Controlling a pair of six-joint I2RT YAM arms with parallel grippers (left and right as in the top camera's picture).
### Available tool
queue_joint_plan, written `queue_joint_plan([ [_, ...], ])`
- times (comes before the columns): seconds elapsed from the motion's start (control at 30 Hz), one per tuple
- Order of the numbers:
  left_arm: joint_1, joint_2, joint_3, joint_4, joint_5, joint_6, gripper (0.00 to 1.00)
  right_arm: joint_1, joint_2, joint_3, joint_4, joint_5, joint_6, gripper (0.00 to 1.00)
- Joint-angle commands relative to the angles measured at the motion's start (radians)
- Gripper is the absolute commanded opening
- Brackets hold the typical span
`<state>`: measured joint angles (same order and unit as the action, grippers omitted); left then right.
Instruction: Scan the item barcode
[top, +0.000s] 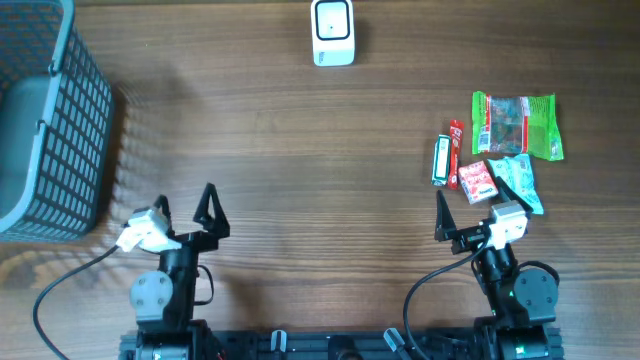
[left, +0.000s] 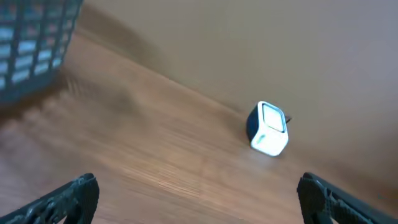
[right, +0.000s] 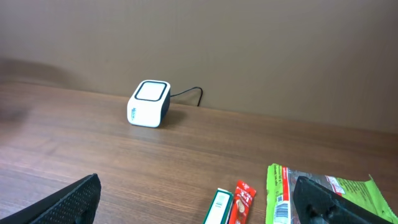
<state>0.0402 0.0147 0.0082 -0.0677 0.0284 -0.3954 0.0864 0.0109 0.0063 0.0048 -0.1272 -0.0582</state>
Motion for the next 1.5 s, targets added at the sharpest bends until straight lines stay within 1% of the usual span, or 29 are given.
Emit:
queue_joint_plan([
  [0.0,-0.006,-0.011,-0.003,-0.004,0.085,0.277,1.0,-0.005,-0.007,-0.001,0.005,-0.008,-0.014,1.0],
  [0.07,-0.006,-0.011,-0.002,-0.001,0.114,0.369,1.0,-0.005,-0.007,-0.001,0.005,-0.008,-0.014,1.0],
  [0.17,-0.006,-0.011,-0.002,-0.001,0.113,0.446,1.0,-0.005,-0.007,-0.001,0.005,-0.008,-0.014,1.0],
  [1.47,-0.005,-0.008,-0.002,0.003,0.113,0.441,1.0,-0.005,-0.007,-0.001,0.005,-0.008,-0.014,1.0],
])
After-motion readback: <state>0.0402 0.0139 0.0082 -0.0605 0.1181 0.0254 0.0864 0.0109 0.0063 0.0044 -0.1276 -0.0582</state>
